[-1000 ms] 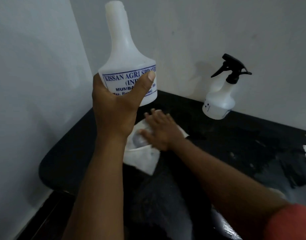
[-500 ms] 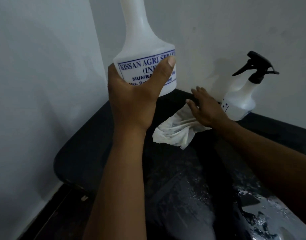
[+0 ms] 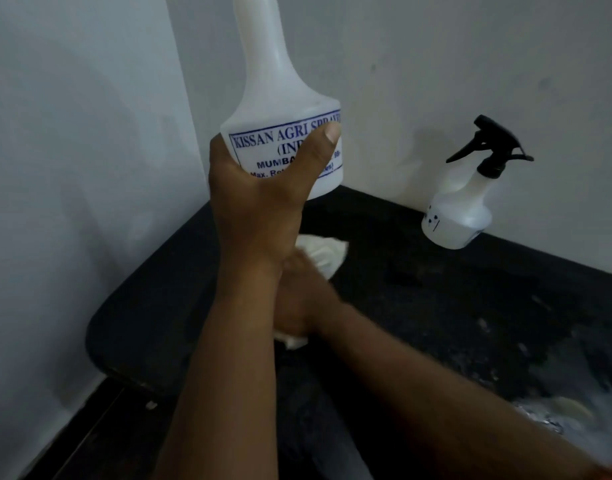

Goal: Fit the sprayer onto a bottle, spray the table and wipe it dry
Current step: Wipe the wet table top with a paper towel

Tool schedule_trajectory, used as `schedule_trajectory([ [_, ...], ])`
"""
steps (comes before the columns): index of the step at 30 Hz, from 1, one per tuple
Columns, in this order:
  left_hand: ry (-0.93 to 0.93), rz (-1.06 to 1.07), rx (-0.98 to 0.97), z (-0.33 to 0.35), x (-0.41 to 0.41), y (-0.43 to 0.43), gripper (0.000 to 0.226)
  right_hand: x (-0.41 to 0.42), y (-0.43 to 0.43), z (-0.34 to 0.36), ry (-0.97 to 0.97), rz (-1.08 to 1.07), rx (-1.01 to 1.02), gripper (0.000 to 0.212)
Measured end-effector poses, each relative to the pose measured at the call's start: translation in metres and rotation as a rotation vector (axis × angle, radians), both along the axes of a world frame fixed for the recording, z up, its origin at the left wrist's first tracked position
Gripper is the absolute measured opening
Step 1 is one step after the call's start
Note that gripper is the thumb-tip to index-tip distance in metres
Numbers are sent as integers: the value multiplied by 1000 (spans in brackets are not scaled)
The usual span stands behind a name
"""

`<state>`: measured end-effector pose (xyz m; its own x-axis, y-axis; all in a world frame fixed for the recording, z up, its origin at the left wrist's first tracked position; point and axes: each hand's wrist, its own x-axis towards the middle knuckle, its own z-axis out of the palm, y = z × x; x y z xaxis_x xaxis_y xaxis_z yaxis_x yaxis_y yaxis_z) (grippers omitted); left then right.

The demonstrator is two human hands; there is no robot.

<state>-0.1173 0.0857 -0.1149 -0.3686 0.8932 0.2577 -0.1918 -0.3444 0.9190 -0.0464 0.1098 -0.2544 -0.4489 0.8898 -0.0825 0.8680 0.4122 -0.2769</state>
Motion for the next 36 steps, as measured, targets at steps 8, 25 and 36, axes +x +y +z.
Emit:
schedule_trajectory([
  [8, 61, -1, -1, -6, -4, -5, 58, 3, -47, -4, 100, 163, 34, 85],
  [25, -53, -58, 23, -5, -4, 0, 68, 83, 27, 6, -172, -269, -78, 118],
  [36, 17, -31, 11, -8, -9, -7, 54, 142, -83, 2, -48, -118, 56, 85],
])
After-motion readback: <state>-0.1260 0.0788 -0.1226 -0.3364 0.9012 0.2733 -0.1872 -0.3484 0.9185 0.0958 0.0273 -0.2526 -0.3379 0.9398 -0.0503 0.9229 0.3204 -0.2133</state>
